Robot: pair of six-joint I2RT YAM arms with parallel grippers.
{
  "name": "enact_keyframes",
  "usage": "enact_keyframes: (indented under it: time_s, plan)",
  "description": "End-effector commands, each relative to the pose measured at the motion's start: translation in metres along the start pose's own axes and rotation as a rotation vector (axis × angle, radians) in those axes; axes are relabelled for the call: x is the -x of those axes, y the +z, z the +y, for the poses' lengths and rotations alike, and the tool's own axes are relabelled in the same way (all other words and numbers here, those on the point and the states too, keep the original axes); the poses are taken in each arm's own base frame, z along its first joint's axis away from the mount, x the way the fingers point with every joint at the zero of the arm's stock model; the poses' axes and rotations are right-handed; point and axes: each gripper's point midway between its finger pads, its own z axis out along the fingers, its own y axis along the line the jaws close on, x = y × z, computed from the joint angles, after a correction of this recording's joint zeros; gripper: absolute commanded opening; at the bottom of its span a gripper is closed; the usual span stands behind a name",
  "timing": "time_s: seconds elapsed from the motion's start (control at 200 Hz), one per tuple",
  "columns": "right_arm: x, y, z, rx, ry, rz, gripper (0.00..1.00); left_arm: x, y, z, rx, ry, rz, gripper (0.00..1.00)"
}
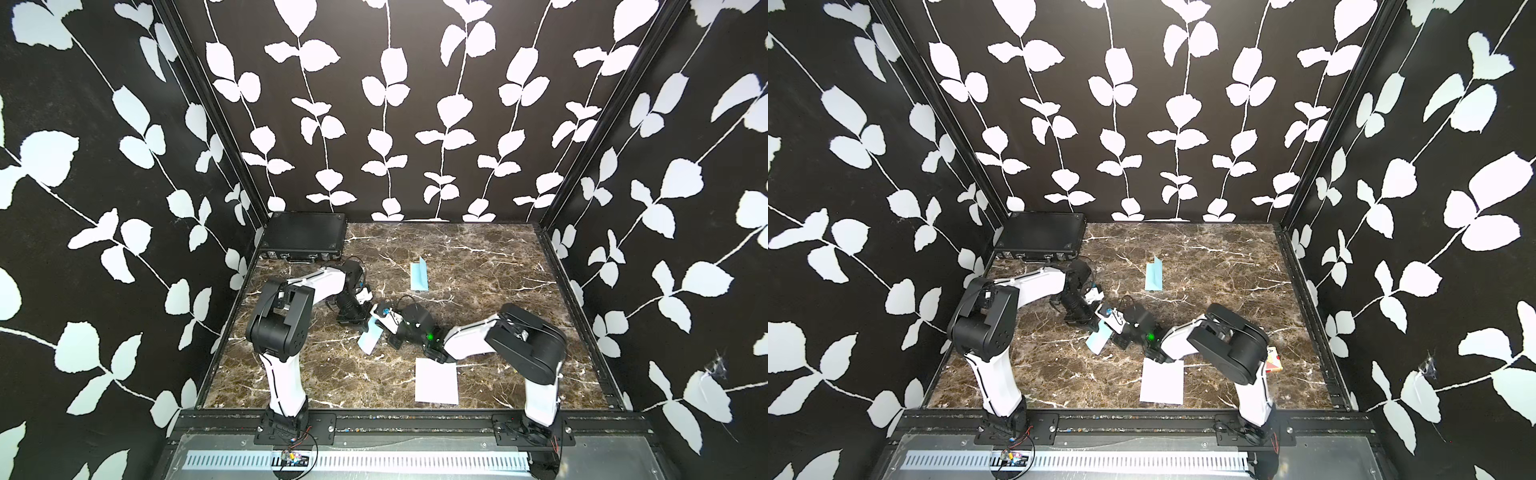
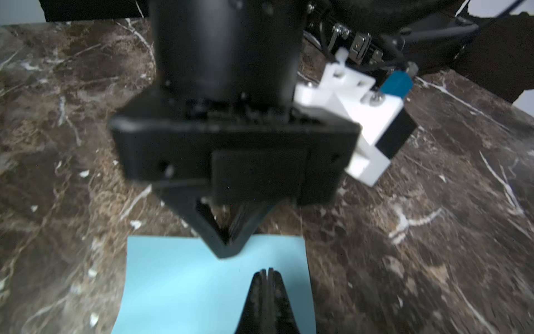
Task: Fold the square paper along the opposite sides
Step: Smooth out the paper at the center of the board.
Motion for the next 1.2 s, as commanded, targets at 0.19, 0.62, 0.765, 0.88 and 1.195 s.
enact_keyframes:
  time_s: [0.19,0.62,0.765,0.88,1.195]
  plan:
    - [-0.067,0.004,-0.015,-0.098,-0.008,0.147,0.00,0.005,-0.006,0.002,0.017,-0.001,-0.018,0.00]
    - [-0.099,-0.025,-0.046,-0.191,0.016,0.229,0.00,0.004,-0.005,0.003,0.023,-0.006,-0.017,0.00]
    - [-0.043,-0.031,-0.022,-0.035,0.050,0.083,0.02,0.005,-0.006,0.002,0.018,-0.001,-0.025,0.00]
    - [0.001,-0.028,0.003,0.057,0.029,-0.018,0.02,0.006,-0.006,0.002,0.016,0.000,-0.027,0.00]
    - [-0.032,0.009,0.059,0.211,-0.041,0.091,0.02,0.009,-0.005,0.001,0.010,0.001,-0.033,0.00]
